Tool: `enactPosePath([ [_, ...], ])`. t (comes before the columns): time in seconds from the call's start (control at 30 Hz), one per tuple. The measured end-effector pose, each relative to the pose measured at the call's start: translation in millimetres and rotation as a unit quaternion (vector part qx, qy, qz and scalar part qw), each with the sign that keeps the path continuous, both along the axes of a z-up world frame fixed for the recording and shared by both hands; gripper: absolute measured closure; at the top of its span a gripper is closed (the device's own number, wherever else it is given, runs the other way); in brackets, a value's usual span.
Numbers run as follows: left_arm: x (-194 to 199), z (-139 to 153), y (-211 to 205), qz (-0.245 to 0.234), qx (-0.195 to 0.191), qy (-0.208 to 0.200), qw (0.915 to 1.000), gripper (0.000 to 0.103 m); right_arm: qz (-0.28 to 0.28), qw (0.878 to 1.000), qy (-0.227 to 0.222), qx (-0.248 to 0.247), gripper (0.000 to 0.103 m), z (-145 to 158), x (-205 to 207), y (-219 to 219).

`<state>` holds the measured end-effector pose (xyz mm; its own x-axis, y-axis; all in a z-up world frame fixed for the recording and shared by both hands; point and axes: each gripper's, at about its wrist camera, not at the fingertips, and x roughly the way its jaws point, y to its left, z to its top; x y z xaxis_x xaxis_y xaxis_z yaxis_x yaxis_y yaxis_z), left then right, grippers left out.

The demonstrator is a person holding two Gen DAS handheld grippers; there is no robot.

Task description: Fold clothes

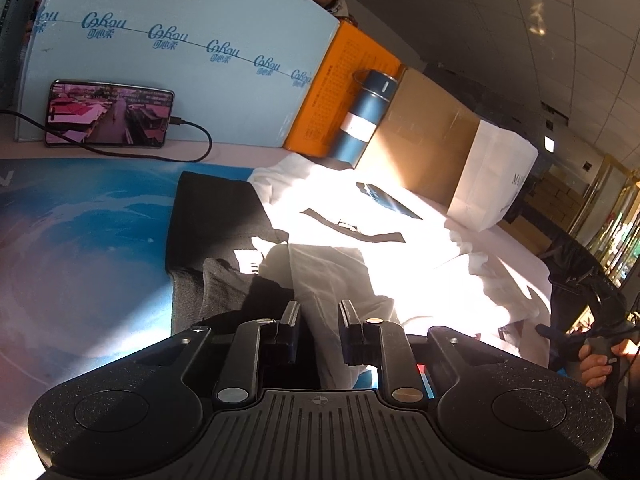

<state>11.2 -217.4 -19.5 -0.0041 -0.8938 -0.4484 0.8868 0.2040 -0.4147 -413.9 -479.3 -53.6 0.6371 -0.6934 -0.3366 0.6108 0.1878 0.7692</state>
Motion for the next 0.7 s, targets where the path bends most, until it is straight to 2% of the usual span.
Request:
enactPosePath([
  [0.1,1,-2,-1,-0.001,0.004,0.005,1.0000,0.082,-0.020,0.999,0.022,-0.023,0.007,0,9,-6],
  [0.17,0,-2,-2,-0.003,0.005,0.001,1.0000,0.082,-0.034,0.997,0.055,-0.040,0.011,1,19,-5],
  [0.23,-1,-1,-2,-0.003,0.005,-0.002,1.0000,0.082,-0.052,0.993,0.093,-0.057,0.023,1,29,-5],
  [0.3,-2,-1,-3,-0.005,0.006,-0.004,1.0000,0.082,-0.075,0.986,0.133,-0.069,0.050,-2,37,-4],
  [0.4,-6,1,-4,-0.008,0.010,-0.015,0.9998,0.082,-0.096,0.977,0.171,-0.087,0.072,-5,41,1],
  [0.43,-10,1,-5,-0.013,0.014,-0.024,0.9995,0.082,-0.103,0.973,0.184,-0.093,0.083,-7,42,3],
  [0.47,-14,2,-5,-0.022,0.018,-0.033,0.9990,0.081,-0.110,0.969,0.197,-0.099,0.087,-8,43,5],
  [0.5,-17,3,-5,-0.030,0.021,-0.041,0.9985,0.076,-0.117,0.965,0.209,-0.105,0.090,-9,45,7],
  [0.53,-20,5,-5,-0.038,0.023,-0.048,0.9979,0.065,-0.124,0.961,0.222,-0.111,0.093,-10,46,8],
  [0.57,-23,6,-3,-0.048,0.023,-0.054,0.9971,0.060,-0.124,0.962,0.218,-0.110,0.098,-11,44,9],
  [0.63,-25,9,1,-0.060,0.021,-0.057,0.9964,0.040,-0.118,0.969,0.192,-0.103,0.098,-11,35,7],
  [0.7,-26,9,6,-0.063,0.019,-0.058,0.9961,0.039,-0.112,0.977,0.159,-0.088,0.097,-10,28,4],
])
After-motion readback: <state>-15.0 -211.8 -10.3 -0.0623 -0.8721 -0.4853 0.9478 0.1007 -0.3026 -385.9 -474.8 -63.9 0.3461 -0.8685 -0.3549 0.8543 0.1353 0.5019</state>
